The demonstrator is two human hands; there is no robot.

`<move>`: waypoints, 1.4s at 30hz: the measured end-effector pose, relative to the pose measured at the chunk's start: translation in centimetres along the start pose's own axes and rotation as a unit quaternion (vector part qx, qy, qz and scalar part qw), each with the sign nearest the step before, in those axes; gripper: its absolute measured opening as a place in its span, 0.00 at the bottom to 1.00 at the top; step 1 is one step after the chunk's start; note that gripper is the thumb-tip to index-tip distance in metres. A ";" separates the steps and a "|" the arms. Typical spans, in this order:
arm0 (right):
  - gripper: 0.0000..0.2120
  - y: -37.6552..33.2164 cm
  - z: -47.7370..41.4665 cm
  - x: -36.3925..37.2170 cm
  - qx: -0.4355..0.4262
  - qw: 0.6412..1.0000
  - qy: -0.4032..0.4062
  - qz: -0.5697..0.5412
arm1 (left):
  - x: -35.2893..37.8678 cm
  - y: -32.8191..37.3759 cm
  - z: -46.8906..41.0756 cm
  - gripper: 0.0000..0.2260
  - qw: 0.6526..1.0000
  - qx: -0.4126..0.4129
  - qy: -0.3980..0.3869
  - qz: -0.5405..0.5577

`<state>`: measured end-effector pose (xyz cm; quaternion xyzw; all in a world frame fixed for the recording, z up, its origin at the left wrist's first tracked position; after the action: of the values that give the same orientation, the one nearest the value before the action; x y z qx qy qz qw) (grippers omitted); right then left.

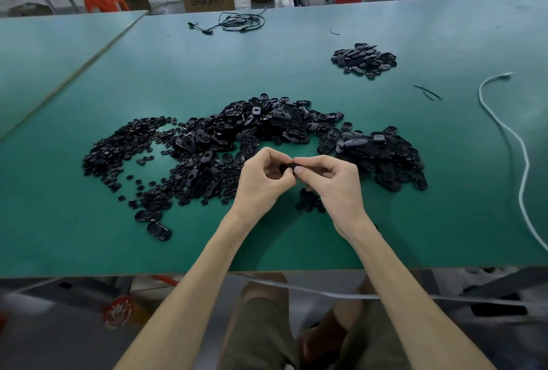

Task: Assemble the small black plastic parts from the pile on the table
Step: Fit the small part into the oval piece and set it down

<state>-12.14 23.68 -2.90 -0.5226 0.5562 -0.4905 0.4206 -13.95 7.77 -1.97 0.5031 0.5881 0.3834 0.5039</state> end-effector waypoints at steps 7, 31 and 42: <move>0.07 -0.1 0.0 -0.4 -0.003 1.000 0.008 -0.019 | -0.1 -0.2 0.0 0.06 0.999 -0.007 -0.017 0.050; 0.11 -0.3 0.1 -0.6 -0.004 0.999 0.038 0.012 | -1.2 1.5 -0.2 0.04 0.997 0.013 0.027 0.070; 0.07 -0.2 0.1 0.2 0.015 0.995 0.014 0.098 | 10.1 8.5 -6.7 0.07 0.977 -0.020 -0.206 -0.053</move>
<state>-12.02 23.49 -2.71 -0.4526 0.6033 -0.4626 0.4661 -18.62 19.73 5.39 0.5289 0.4899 0.2562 0.6439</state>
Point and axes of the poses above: each hand's wrist, its own z-axis away from the middle knuckle, its own x-axis out of the palm, y = z × x, the point moved 9 cm from there along -z, towards the middle knuckle, and after that the axes turned 2 degrees about -x, right-handed, at the moved point
